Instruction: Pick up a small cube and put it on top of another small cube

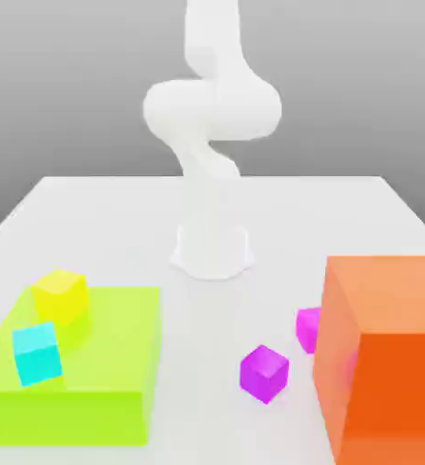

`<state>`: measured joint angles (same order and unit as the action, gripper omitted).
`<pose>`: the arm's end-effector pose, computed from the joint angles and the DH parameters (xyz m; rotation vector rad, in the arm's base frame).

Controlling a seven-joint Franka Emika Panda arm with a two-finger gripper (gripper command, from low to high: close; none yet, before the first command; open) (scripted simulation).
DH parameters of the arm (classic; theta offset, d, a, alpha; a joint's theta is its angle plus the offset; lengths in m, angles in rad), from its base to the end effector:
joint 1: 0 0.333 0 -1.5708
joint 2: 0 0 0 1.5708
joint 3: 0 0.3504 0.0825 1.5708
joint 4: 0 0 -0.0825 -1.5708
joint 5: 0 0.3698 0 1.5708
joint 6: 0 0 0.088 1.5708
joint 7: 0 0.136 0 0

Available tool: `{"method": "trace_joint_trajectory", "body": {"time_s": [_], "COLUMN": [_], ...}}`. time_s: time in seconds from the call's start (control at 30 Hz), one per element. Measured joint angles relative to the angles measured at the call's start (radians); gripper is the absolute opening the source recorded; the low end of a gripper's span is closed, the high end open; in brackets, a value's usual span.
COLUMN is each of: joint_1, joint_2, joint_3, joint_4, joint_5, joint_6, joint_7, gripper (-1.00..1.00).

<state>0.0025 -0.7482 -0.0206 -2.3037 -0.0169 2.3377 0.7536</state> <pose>0.3488 -0.0102 0.6996 -2.4825 0.9991 -1.0298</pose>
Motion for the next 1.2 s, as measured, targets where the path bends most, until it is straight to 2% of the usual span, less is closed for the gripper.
{"method": "trace_joint_trajectory", "body": {"time_s": [0.4, 0.73, 0.97, 1.0, 1.2], "joint_1": [0.164, 0.251, 0.242, 0.235, 0.231], "joint_2": [0.43, 0.755, 0.988, 1.015, 1.029], "joint_3": [-0.081, -0.041, -0.003, 0.004, 0.009], "joint_4": [-0.244, -0.494, -0.485, -0.481, -0.479], "joint_5": [0.019, 0.01, 0.046, 0.05, 0.049], "joint_6": [0.29, 0.504, 0.692, 0.714, 0.724], "joint_7": [-0.361, -0.578, -0.602, -0.605, -0.603], "gripper": [0.0, 0.0, 0.0, -1.0, -1.0]}}
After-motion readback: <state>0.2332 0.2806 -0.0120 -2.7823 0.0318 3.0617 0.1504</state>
